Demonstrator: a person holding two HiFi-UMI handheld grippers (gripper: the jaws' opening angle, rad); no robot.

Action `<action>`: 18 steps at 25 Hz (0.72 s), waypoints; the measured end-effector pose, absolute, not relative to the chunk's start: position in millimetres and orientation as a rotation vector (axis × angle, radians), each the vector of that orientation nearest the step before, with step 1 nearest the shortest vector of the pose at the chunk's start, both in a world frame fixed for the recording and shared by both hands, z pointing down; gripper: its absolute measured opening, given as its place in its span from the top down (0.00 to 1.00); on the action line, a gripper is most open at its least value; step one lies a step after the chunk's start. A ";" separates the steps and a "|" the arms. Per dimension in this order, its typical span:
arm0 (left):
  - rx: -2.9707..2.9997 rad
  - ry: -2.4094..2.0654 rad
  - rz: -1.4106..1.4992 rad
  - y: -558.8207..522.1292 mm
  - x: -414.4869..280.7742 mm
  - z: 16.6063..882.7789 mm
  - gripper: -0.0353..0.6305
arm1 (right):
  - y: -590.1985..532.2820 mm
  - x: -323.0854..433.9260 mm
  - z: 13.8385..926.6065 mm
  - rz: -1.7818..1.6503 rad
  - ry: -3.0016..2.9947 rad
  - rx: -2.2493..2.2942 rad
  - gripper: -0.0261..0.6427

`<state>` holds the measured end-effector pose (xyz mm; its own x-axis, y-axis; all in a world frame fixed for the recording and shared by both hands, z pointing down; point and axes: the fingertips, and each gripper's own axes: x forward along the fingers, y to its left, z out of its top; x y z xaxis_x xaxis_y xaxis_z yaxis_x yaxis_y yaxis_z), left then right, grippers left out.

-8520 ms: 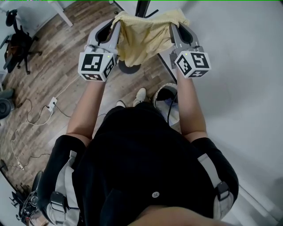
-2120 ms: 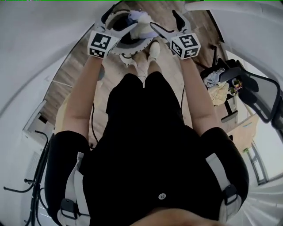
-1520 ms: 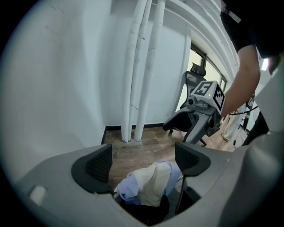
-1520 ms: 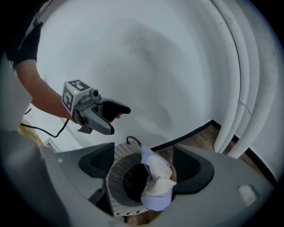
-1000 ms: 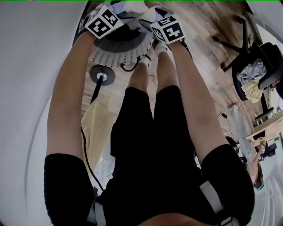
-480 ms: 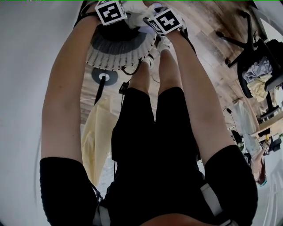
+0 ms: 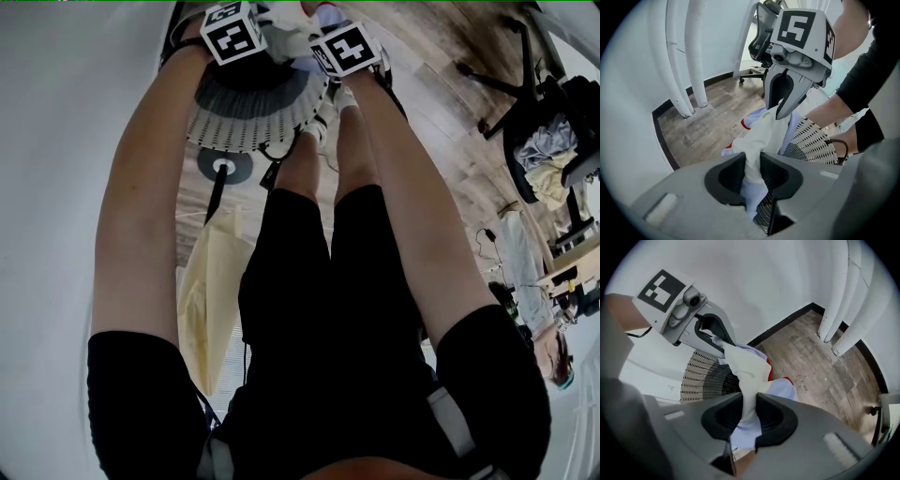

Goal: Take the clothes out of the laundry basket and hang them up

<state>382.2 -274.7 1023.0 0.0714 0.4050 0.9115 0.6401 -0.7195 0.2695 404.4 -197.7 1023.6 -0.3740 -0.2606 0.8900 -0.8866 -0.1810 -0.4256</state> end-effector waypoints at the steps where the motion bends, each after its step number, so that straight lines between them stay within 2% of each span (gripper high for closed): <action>1: -2.139 -1.043 -1.702 -276.5 380.6 1021.5 0.82 | -196.8 405.0 1020.7 1.582 -1.565 1.352 0.85; 4: -2.185 -0.975 -1.685 -279.5 378.8 1013.4 0.84 | -194.2 406.3 1009.0 1.546 -1.543 1.429 0.90; 6: -2.259 -0.914 -1.676 -281.9 381.9 1005.2 0.90 | -194.3 408.2 1000.6 1.530 -1.539 1.482 0.91; 18: -2.755 -0.414 -1.575 -292.1 370.0 932.8 0.91 | -210.1 414.7 931.3 1.294 -1.608 1.724 0.91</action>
<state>370.0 -292.1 932.8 0.4825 0.2517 0.8389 0.1935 -0.9648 0.1781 414.7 -210.1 931.3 -0.1188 -0.5177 0.8473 -0.9383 -0.2207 -0.2664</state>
